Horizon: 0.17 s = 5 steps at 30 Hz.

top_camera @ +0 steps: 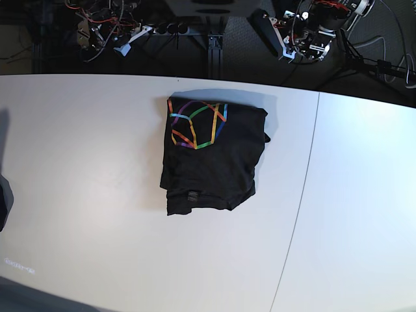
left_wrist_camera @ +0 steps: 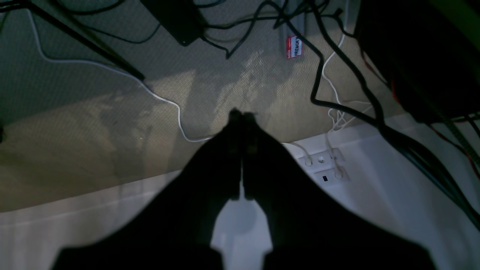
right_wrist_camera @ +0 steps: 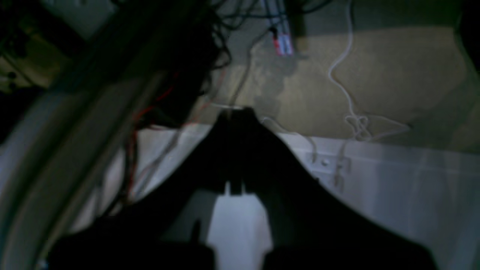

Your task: Fold the T-shirt properly

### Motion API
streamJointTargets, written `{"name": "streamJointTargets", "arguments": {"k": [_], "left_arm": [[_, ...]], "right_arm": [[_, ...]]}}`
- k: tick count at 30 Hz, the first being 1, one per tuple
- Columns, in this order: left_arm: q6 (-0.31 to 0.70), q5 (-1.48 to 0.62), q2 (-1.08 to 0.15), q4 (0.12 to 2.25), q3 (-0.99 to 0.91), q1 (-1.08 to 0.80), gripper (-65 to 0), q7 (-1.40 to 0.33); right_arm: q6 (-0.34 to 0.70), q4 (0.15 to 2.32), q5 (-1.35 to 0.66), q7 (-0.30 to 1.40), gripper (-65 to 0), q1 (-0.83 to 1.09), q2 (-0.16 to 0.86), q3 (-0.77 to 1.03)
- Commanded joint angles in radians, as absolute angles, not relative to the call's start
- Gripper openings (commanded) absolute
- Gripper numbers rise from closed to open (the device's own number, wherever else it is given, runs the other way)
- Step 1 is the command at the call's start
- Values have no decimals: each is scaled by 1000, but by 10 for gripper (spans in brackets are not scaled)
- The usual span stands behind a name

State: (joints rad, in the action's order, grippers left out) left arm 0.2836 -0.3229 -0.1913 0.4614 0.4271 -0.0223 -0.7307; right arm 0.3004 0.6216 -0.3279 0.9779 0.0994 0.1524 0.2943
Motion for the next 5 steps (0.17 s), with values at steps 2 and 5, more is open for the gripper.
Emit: {"name": "streamJointTargets", "arguments": {"k": [2,5], "left_arm": [[273,-325,-195,464,428,-17,-650,-721],[273,-325,-194,468,428,-17,-650,-721]], "right_arm": [[258,633,-337,987,-650,89,160,298],[258,633,-337,987,-650,89,161,298]]}}
